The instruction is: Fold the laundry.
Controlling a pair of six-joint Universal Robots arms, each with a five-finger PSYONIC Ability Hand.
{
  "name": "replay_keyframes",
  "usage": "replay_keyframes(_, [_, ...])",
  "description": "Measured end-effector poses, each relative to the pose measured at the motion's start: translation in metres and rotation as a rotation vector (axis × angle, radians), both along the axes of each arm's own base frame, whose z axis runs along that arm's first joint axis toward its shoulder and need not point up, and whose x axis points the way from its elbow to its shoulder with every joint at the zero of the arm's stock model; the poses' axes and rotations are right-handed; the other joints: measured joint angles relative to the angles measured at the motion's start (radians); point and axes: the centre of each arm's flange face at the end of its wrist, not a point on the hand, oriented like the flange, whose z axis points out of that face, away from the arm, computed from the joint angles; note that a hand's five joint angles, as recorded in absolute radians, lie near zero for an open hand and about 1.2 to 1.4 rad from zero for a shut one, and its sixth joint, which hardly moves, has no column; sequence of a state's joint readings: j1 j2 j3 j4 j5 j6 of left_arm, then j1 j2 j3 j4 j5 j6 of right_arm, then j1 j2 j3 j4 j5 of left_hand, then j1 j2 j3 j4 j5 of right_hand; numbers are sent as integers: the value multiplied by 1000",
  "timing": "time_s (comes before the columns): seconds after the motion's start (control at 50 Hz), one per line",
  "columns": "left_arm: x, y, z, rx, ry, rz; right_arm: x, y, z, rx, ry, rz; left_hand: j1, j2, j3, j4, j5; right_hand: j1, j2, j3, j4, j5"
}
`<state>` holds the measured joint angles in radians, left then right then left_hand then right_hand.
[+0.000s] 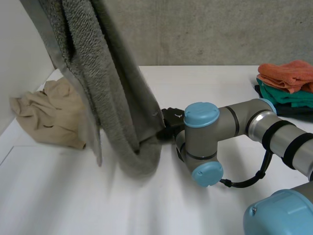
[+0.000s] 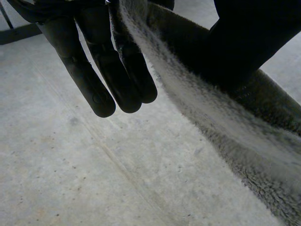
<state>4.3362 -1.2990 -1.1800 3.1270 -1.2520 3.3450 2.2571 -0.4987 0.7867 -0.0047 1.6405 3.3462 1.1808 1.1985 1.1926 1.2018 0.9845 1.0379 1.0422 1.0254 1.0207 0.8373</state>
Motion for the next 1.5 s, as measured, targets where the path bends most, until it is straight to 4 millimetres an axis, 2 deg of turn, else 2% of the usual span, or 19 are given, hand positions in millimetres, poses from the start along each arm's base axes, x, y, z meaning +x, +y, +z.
replay_keyframes(0.08, [2, -2, 1, 3, 8, 14, -9, -3, 8, 14, 14, 0, 0, 0, 0, 0, 0, 96, 140, 159, 170, 158])
replay_keyframes(0.18, [8, -10, 0, 16, 9, 52, -33, -15, 49, -35, 45, -16, 0, 0, 0, 0, 0, 96, 140, 160, 173, 160])
replay_keyframes(0.36, [41, -52, -19, 132, -31, 231, -127, -46, 188, -425, 310, -4, 0, 0, 0, 0, 0, 96, 140, 161, 174, 165])
replay_keyframes(0.46, [63, -84, -48, 249, -78, 307, -174, -48, 237, -534, 486, -26, 0, 0, 0, 0, 0, 96, 140, 161, 174, 165])
replay_keyframes(0.52, [76, -107, -75, 355, -113, 330, -194, -45, 256, -555, 572, -30, 0, 0, 0, 0, 0, 96, 140, 161, 175, 165])
replay_keyframes(0.64, [82, -141, -132, 550, -202, 327, -205, -40, 265, -556, 665, -1, 0, 0, 0, 0, 0, 96, 140, 161, 176, 165])
replay_keyframes(0.68, [82, -141, -132, 550, -202, 327, -205, -40, 265, -556, 665, -1, 0, 0, 0, 0, 0, 96, 140, 161, 176, 165])
replay_keyframes(0.7, [80, -156, -159, 627, -262, 331, -205, -41, 262, -551, 691, 7, 0, 0, 0, 0, 0, 96, 140, 161, 176, 165])
replay_keyframes(0.76, [78, -175, -186, 690, -338, 347, -203, -47, 253, -535, 707, 10, 0, 0, 0, 0, 0, 96, 140, 161, 176, 165])
replay_keyframes(0.88, [61, -213, -209, 687, -432, 365, -188, -68, 230, -538, 711, 6, 0, 0, 0, 0, 0, 96, 140, 161, 177, 165])
replay_keyframes(0.98, [34, -243, -194, 562, -420, 354, -163, -93, 224, -638, 677, -60, 0, 0, 1, 0, 0, 96, 141, 163, 177, 165])
replay_keyframes(1.0, [23, -255, -176, 465, -383, 351, -151, -107, 233, -733, 625, -141, 0, 1, 2, 0, 0, 96, 141, 164, 178, 165])
replay_keyframes(1.08, [6, -272, -136, 269, -282, 358, -138, -127, 263, -922, 471, -311, 0, 1, 3, 1, 0, 96, 141, 165, 178, 165])
replay_keyframes(1.2, [17, -278, -45, -79, 50, 434, -138, -132, 328, -1229, 126, -541, 0, 1, 3, 1, 0, 96, 141, 165, 178, 167])
replay_keyframes(1.26, [23, -273, -25, -142, 151, 430, -139, -127, 337, -1268, 69, -557, 0, 1, 3, 1, 0, 96, 141, 165, 178, 171])
replay_keyframes(1.32, [26, -273, -23, -139, 193, 419, -139, -125, 335, -1265, 59, -543, 0, 1, 3, 1, 0, 96, 141, 165, 178, 171])
replay_keyframes(1.4, [27, -278, -38, -72, 197, 408, -139, -127, 320, -1218, 86, -505, 0, 1, 3, 1, 0, 96, 141, 165, 178, 171])
replay_keyframes(1.48, [28, -287, -73, 48, 156, 410, -139, -134, 290, -1124, 149, -457, 0, 1, 3, 1, 0, 96, 141, 165, 178, 171])
replay_keyframes(1.5, [28, -292, -92, 107, 132, 411, -139, -137, 275, -1075, 180, -433, 0, 1, 3, 1, 0, 96, 141, 165, 178, 171])
